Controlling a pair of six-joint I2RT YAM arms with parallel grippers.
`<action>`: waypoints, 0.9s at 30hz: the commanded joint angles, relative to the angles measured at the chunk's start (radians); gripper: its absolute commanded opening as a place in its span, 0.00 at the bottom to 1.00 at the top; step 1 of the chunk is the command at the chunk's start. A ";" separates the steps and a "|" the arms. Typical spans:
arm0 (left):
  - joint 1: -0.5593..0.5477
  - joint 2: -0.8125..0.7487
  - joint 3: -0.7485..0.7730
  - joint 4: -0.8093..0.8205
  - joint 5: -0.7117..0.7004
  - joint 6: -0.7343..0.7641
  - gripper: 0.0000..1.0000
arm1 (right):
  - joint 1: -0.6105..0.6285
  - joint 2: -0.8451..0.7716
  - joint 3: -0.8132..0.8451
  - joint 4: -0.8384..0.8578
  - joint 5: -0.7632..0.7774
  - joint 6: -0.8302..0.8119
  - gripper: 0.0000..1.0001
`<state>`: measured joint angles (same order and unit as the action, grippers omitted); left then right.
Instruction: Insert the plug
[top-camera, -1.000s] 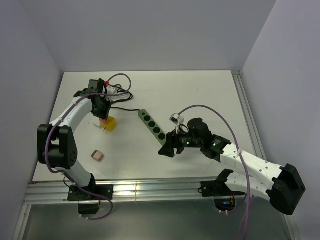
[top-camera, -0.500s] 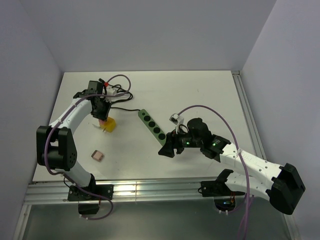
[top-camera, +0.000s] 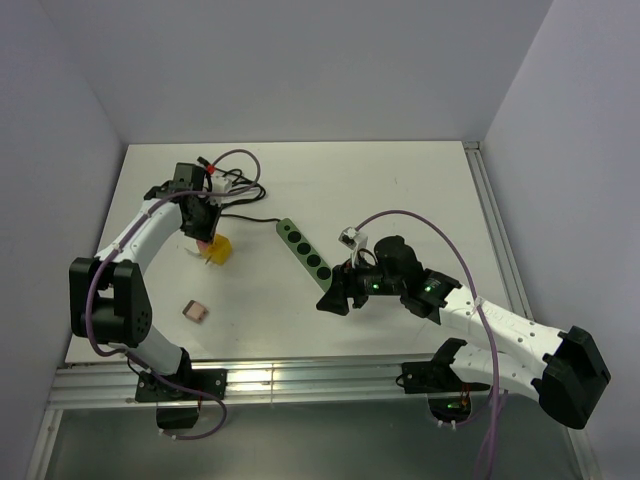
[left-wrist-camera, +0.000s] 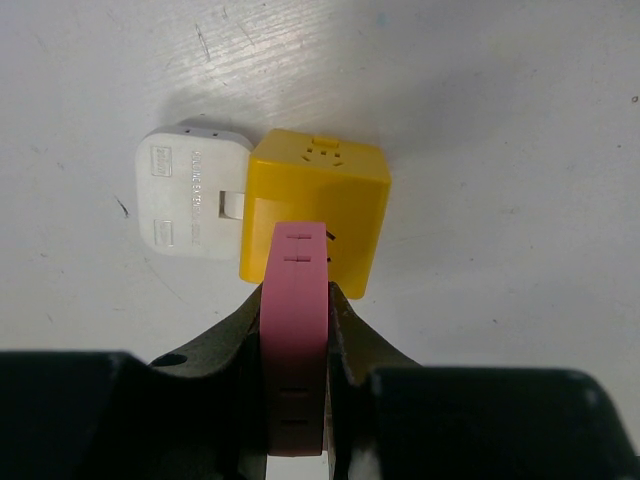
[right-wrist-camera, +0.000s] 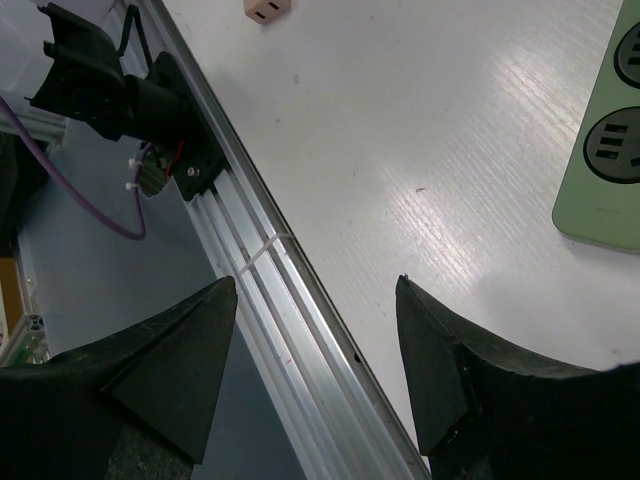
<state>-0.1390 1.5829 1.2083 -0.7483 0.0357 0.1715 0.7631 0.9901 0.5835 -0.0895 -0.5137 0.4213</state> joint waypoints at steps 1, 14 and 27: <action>-0.004 -0.015 -0.009 0.013 0.000 0.011 0.00 | -0.004 -0.001 0.007 0.037 -0.003 -0.015 0.72; -0.004 -0.006 -0.024 0.073 -0.014 0.019 0.00 | -0.004 0.002 0.012 0.031 0.004 -0.018 0.72; -0.004 0.008 -0.013 0.076 -0.013 0.022 0.00 | -0.004 0.009 0.012 0.033 0.001 -0.019 0.72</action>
<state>-0.1390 1.5837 1.1843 -0.6960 0.0280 0.1757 0.7631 0.9977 0.5835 -0.0898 -0.5133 0.4210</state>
